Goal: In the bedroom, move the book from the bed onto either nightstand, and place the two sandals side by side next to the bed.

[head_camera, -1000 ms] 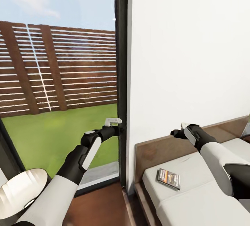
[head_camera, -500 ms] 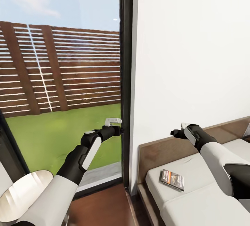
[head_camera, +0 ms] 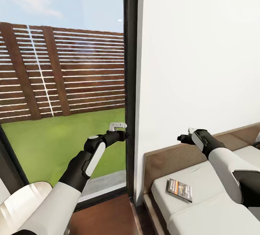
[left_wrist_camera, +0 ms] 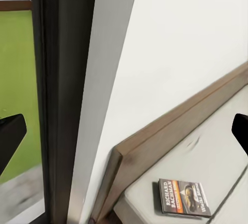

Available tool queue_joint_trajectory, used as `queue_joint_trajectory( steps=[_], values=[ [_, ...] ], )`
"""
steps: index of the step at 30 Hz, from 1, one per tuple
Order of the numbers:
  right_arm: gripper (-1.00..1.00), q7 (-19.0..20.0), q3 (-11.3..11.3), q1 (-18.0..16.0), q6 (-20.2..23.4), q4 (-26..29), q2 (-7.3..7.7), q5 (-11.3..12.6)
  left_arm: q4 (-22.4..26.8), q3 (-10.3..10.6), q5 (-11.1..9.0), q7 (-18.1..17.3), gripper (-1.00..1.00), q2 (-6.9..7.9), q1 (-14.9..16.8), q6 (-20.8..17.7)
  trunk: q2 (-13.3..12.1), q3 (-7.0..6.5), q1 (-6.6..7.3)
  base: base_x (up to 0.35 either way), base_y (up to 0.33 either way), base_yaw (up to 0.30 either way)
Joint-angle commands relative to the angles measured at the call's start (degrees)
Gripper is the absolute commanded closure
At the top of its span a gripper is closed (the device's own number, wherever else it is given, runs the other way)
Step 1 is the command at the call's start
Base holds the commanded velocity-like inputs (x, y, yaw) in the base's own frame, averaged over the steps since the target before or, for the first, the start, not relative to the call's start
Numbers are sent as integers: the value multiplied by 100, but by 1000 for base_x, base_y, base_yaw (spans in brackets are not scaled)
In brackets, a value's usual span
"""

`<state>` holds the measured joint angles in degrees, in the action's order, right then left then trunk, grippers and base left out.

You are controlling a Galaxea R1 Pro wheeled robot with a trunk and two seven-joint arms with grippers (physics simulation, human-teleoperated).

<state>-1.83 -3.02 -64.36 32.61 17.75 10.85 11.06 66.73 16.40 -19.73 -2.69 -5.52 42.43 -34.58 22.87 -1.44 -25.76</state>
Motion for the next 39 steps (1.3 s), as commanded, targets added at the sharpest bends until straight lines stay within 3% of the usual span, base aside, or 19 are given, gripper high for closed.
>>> queue_joint_trajectory(
  steps=[1, 12, 26, 39],
  values=[
    [-100, -19, -32, 1, 26, 9, 5, 53, 5, -5, -3, -13, -100, -2, 2, -25, 4, 3, -3, 29, -7, 0],
    [-100, -28, -48, -1, 44, -2, 1, 52, 28, -7, -21, -20, -100, 46, 2, -6, 4, 15, -3, 4, -1, 0],
    [-100, -26, 4, 1, 450, -18, 5, 67, 29, 10, 9, -8, -100, 15, 2, -8, 4, 138, -3, 0, 0, 0],
    [-100, -41, -14, 1, 520, -9, 5, 63, 39, 13, 7, -19, -100, 9, 2, -23, 4, 256, -3, 0, 0, 0]
  ],
)
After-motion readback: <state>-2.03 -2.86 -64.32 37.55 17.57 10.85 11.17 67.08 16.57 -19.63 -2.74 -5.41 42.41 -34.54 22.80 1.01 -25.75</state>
